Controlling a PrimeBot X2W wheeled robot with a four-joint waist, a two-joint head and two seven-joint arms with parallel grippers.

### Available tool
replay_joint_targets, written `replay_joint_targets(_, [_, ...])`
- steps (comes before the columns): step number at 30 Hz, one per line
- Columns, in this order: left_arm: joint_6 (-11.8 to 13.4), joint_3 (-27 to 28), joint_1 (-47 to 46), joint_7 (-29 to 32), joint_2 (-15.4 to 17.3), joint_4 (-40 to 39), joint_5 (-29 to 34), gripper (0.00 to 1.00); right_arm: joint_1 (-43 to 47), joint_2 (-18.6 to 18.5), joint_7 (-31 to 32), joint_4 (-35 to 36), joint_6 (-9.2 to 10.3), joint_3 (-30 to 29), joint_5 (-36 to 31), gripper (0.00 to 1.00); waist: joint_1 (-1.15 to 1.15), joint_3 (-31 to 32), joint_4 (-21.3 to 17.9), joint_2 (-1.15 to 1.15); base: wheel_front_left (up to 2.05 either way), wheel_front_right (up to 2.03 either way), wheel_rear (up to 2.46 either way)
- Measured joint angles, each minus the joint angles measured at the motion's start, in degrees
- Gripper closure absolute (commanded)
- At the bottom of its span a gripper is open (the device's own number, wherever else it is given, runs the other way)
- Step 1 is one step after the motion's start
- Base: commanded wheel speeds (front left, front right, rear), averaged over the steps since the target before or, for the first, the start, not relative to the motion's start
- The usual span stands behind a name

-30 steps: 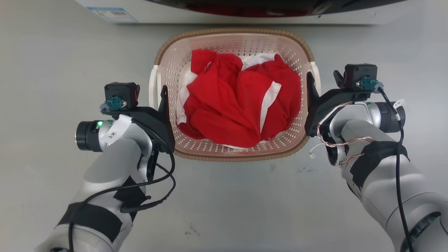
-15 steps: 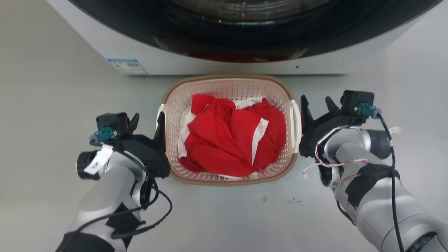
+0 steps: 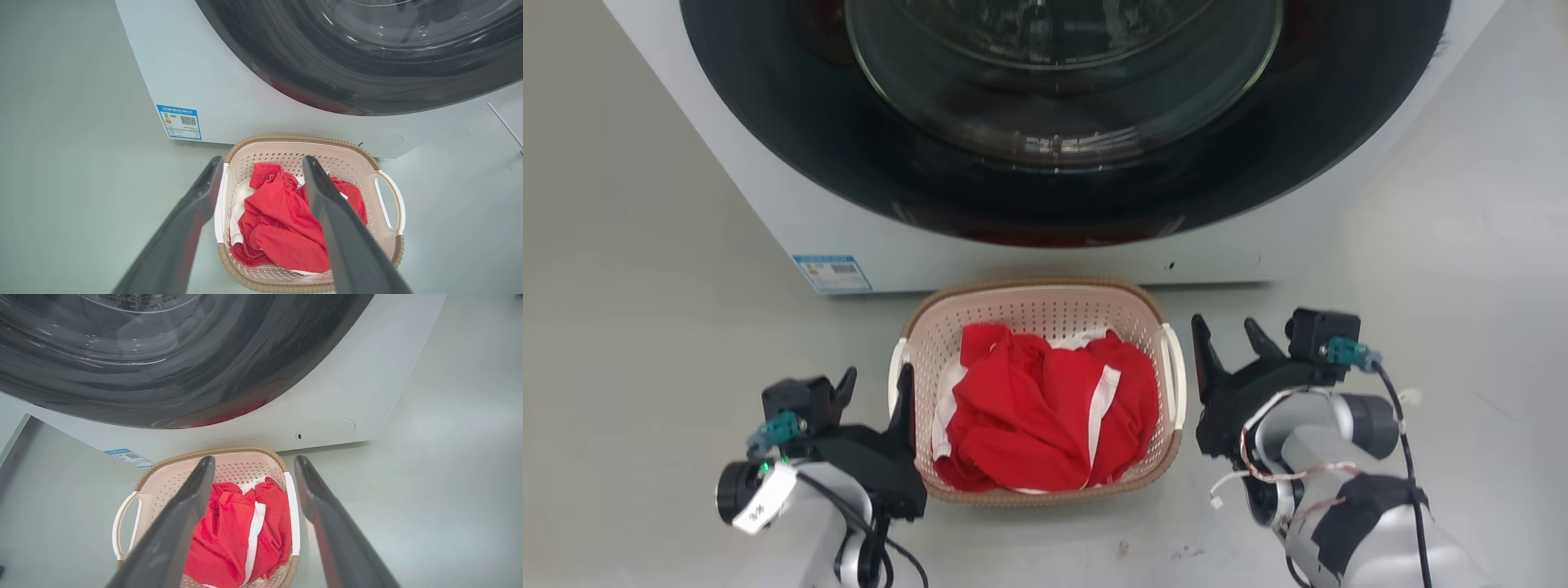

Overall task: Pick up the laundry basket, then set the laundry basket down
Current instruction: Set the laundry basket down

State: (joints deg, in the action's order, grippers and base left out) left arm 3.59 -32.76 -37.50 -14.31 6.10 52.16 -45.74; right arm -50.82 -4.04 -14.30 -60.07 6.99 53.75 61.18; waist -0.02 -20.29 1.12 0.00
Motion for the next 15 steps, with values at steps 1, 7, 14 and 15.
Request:
replay_joint_targets(1, [0.03, 0.26, 1.24, 0.00, 0.02, -1.00, 0.46, 0.00, 1.04, -0.10, 0.00, 0.75, 0.01, -0.36, -0.52, 0.00, 0.00, 0.87, -0.11, 0.00, 0.00, 0.00, 0.00])
replay_joint_targets(7, [1.24, 2.26, 8.81, 0.00, 0.87, -6.56, 3.56, 0.00, 8.52, -1.02, 0.01, 5.37, 0.07, -2.44, -3.81, 0.00, 0.00, 5.99, -0.57, 0.00, 0.00, 0.00, 0.00])
replay_joint_targets(14, [2.52, 5.16, 18.23, 0.00, 1.70, -13.82, 6.94, 0.00, 18.61, -3.02, 0.01, 11.43, 0.14, -5.49, -8.01, 0.00, 0.00, 12.00, -0.69, 0.00, 0.00, 0.00, 0.00])
replay_joint_targets(15, [2.55, 5.61, 19.51, 0.00, 1.98, -14.82, 7.38, 0.00, 19.94, -3.22, 0.01, 12.36, 0.14, -5.94, -8.47, 0.00, 0.00, 12.84, -0.70, 0.00, 0.00, 0.00, 0.00])
